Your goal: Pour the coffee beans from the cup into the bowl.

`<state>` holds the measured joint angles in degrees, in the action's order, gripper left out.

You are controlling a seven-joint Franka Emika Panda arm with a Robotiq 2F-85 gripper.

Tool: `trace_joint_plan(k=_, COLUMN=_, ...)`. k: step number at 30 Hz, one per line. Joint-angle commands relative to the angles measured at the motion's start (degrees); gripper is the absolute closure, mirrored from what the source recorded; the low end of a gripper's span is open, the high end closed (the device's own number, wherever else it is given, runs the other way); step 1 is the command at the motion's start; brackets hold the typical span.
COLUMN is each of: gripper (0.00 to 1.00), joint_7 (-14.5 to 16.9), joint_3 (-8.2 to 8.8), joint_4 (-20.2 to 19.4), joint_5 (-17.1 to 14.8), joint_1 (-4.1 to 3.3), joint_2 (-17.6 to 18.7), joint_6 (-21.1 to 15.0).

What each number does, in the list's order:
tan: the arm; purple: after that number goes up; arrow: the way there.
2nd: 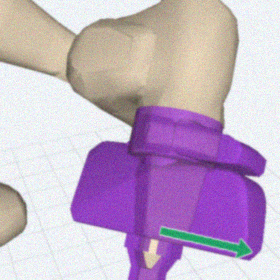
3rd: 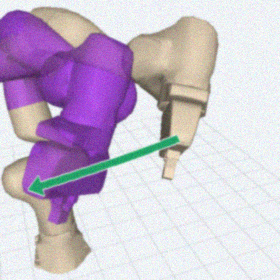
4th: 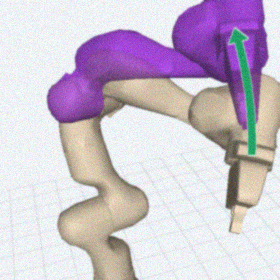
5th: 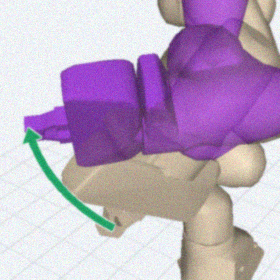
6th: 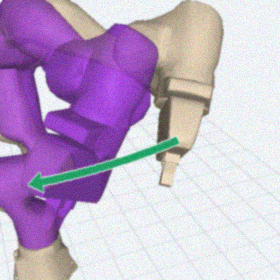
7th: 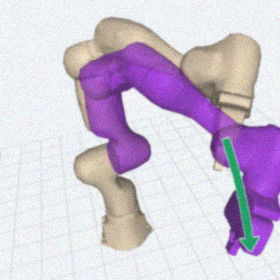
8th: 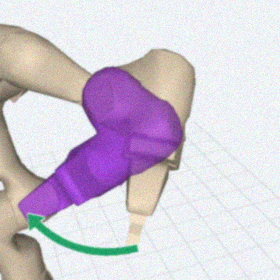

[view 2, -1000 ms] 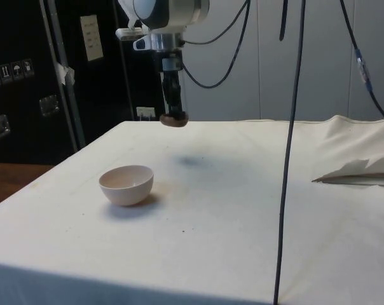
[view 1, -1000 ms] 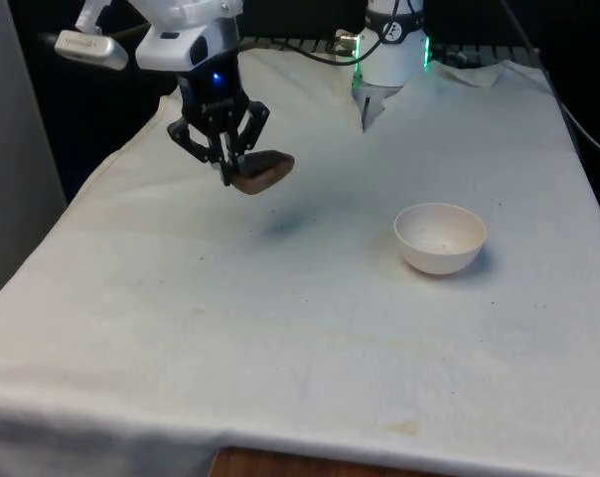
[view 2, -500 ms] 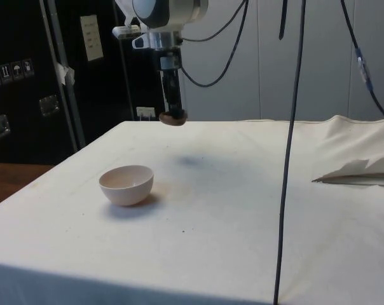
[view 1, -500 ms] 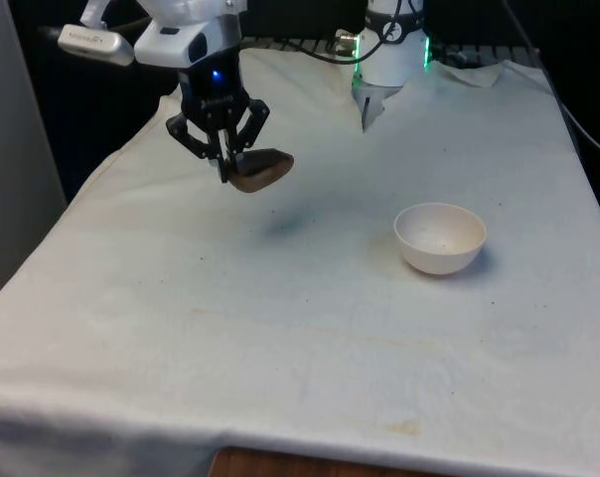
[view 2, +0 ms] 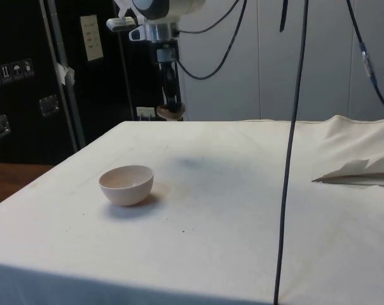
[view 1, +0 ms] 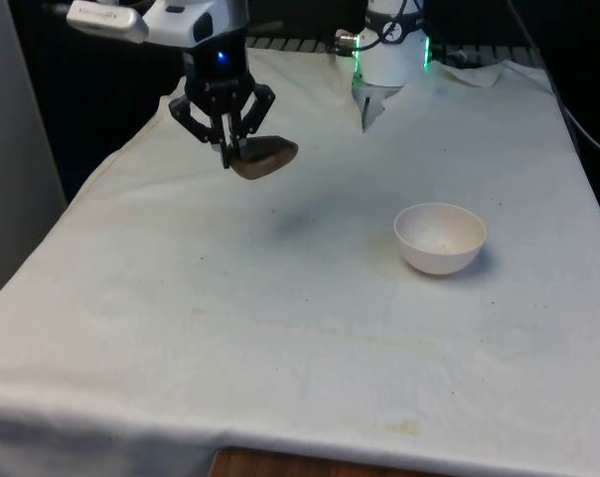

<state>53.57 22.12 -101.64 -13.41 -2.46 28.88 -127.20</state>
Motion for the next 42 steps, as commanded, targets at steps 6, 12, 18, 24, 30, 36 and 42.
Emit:
trace_joint_plan(k=6, gripper=1.00, joint_7=-2.23, joint_3=0.34, joint_4=-1.32, joint_5=2.23, joint_1=-0.80, joint_2=-2.18, joint_6=0.17)
trace_joint_plan(k=12, gripper=1.00, joint_7=-3.55, joint_3=0.17, joint_4=-2.86, joint_5=3.78, joint_1=-0.86, joint_2=-4.93, joint_6=0.57)
trace_joint_plan(k=18, gripper=1.00, joint_7=-4.18, joint_3=-0.06, joint_4=-4.01, joint_5=4.87, joint_1=-0.74, joint_2=-6.93, joint_6=0.92)
trace_joint_plan(k=24, gripper=1.00, joint_7=-4.70, joint_3=-0.29, joint_4=-5.33, joint_5=5.79, joint_1=-0.80, joint_2=-9.00, joint_6=1.20)
trace_joint_plan(k=30, gripper=1.00, joint_7=-5.90, joint_3=-0.63, joint_4=-7.16, joint_5=7.28, joint_1=-0.92, joint_2=-11.80, joint_6=1.55)
trace_joint_plan(k=36, gripper=1.00, joint_7=-7.45, joint_3=-1.15, joint_4=-8.08, joint_5=8.42, joint_1=-0.74, joint_2=-13.69, joint_6=2.23)
trace_joint_plan(k=42, gripper=1.00, joint_7=-8.82, joint_3=-1.32, joint_4=-8.19, joint_5=8.77, joint_1=-0.74, joint_2=-14.27, joint_6=2.46)
